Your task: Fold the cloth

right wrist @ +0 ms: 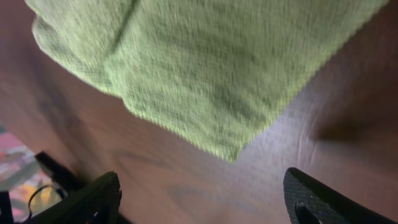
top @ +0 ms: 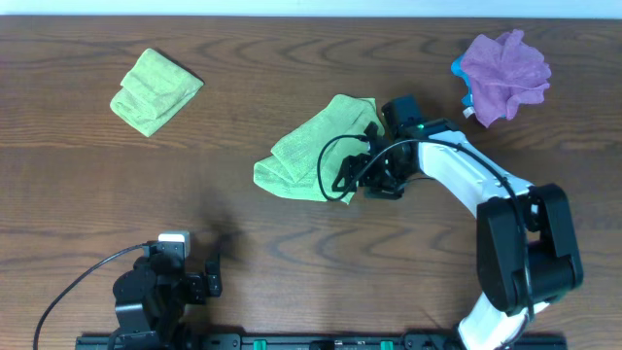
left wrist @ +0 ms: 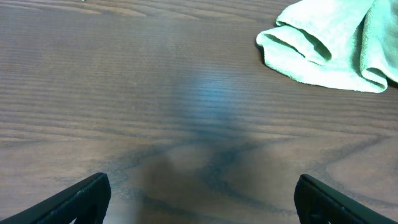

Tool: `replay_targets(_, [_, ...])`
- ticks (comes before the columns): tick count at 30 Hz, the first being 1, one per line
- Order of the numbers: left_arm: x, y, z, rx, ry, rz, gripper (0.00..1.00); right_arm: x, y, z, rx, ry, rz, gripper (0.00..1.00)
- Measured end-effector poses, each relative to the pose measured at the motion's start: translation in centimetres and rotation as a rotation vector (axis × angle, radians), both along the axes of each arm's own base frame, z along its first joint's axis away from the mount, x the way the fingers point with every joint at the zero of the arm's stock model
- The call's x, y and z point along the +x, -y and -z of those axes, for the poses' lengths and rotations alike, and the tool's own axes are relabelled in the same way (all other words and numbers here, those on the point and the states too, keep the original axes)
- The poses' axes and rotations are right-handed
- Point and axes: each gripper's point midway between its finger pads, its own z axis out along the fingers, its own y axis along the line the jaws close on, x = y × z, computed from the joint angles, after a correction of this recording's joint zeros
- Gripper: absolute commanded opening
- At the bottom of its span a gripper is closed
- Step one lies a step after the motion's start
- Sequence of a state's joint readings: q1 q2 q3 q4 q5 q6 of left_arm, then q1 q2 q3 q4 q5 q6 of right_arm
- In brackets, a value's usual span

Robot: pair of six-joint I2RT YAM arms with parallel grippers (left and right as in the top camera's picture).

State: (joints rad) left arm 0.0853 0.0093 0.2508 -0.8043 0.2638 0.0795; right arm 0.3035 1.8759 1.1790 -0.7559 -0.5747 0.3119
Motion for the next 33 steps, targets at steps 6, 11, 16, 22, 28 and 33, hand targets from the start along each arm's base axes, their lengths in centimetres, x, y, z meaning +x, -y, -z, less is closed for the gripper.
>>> replay_targets(6, [0.0, 0.0, 0.0, 0.000, 0.000, 0.000, 0.95, 0.7, -0.3, 0.1, -0.005, 0.028, 0.012, 0.83])
replay_targets(11, [0.0, 0.0, 0.0, 0.000, 0.000, 0.000, 0.96, 0.8, -0.5, 0.4, -0.010, 0.029, 0.013, 0.81])
replay_targets(16, [0.0, 0.0, 0.0, 0.000, 0.000, 0.000, 0.95, 0.6, -0.7, 1.7, -0.019, 0.002, 0.013, 0.78])
replay_targets(22, [0.0, 0.0, 0.0, 0.000, 0.000, 0.000, 0.96, 0.9, -1.6, 1.9, -0.011, 0.023, 0.006, 0.69])
replay_targets(28, [0.0, 0.0, 0.0, 0.000, 0.000, 0.000, 0.95, 0.4, -2.8, 2.7, -0.015, 0.004, 0.000, 0.48])
replay_targets(33, [0.0, 0.0, 0.0, 0.000, 0.000, 0.000, 0.96, 0.3, -2.9, 2.9, -0.028, 0.006, -0.003, 0.26])
